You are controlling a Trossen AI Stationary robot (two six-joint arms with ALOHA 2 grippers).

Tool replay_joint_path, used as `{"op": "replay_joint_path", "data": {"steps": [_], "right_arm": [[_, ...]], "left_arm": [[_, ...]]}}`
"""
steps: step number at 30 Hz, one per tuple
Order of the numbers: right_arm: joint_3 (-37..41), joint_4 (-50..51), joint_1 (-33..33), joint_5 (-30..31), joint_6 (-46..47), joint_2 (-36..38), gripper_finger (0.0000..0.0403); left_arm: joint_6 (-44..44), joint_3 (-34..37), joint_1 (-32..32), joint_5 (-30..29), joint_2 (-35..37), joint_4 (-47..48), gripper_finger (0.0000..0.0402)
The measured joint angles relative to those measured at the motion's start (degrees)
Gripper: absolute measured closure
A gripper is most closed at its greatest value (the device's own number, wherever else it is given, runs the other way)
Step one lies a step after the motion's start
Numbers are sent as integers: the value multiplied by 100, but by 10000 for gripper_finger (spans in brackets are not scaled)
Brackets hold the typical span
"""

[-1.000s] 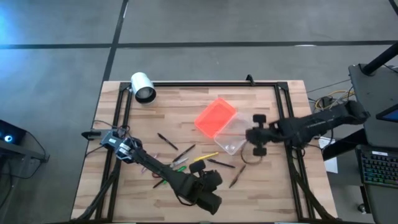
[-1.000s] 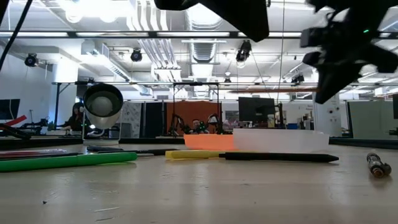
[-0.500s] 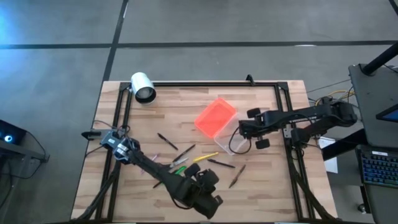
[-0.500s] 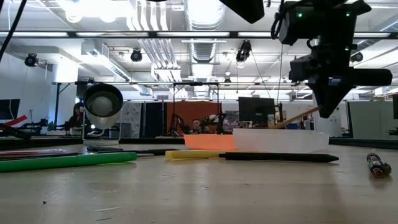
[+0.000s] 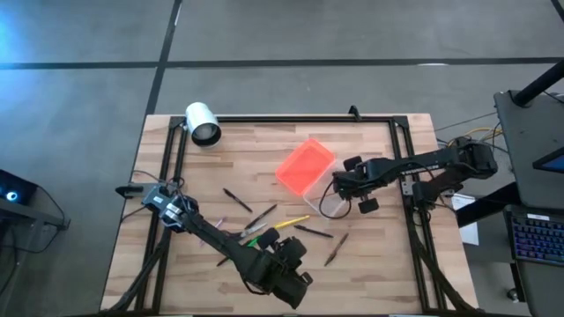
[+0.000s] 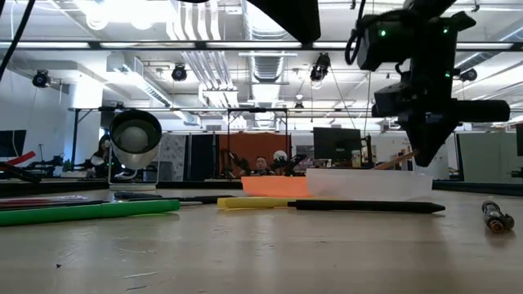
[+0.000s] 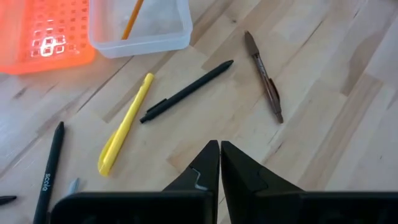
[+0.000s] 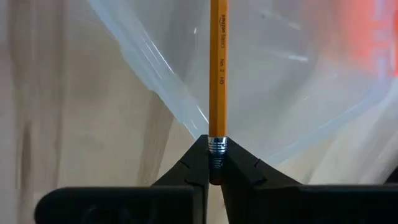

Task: Pick & place school supplies into a supply box
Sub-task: Put the orange pencil into the orange supply box, then put the black scissors into the orange supply box

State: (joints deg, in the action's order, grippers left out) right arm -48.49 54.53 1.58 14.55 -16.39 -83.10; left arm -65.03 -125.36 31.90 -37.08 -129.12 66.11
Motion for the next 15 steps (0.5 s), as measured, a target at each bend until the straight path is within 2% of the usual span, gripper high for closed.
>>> {"op": "replay_joint_path", "data": {"steps": [6,11,15], "right_arm": [[2,-21,-7,136,123,-38,310],[2,-134,-7,761,95,411,236],[2,-135,0,1098,283,1007,198]], "left_arm": [[-221,0,9,-3,0,25,401],[-509,0,11,-5,6,56,401],[-1544,2,-45,33,151,484,401]]}}
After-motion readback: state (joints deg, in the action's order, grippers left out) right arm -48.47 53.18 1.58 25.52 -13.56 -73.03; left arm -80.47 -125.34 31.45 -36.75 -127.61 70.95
